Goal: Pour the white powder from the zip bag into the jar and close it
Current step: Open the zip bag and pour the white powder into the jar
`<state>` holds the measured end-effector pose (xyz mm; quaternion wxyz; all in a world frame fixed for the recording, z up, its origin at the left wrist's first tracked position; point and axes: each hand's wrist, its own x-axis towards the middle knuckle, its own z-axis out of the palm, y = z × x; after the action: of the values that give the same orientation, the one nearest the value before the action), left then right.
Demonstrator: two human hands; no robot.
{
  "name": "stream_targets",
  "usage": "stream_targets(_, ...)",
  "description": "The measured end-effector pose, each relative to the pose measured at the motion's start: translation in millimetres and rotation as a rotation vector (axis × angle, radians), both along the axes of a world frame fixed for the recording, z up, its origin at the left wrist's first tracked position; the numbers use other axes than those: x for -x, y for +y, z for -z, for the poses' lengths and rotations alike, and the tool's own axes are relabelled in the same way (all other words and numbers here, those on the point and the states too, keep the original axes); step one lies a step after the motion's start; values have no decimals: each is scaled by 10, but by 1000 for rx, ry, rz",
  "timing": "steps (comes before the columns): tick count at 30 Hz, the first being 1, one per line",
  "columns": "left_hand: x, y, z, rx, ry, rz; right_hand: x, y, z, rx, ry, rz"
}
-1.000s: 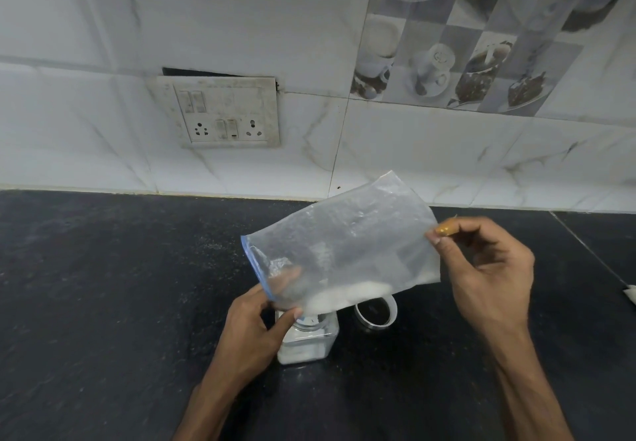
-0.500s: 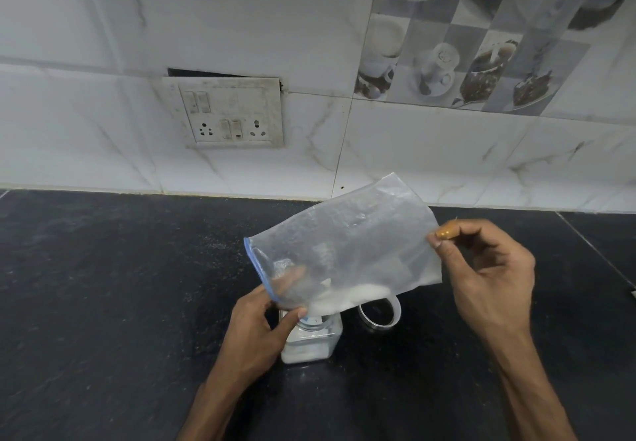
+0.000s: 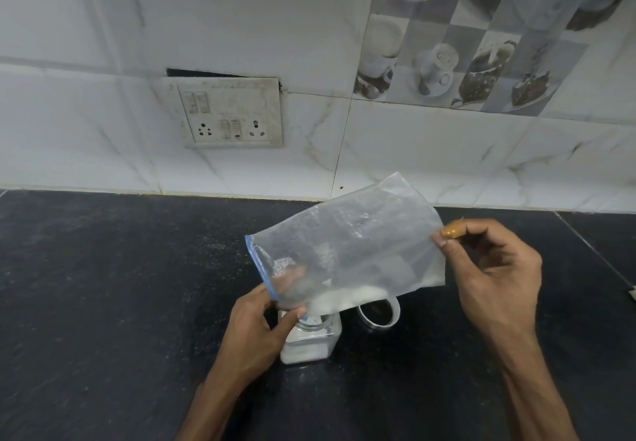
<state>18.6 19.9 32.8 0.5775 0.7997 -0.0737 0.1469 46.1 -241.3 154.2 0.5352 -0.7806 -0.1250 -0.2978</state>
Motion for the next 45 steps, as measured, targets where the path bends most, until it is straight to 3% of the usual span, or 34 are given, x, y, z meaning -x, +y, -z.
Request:
stream_targets(8, -2, 3, 2, -5, 4, -21, 33, 35, -14, -21, 11, -7)
stream_targets(13, -7, 6, 27, 4, 9, 4, 58, 23, 110, -49, 185, -72)
stream_targets(21, 17, -1, -34, -47, -6, -7, 96, 40, 99, -183, 124, -15)
stream_targets(45, 17, 2, -16, -33, -7, -13, 80, 39, 100, -193, 46, -28)
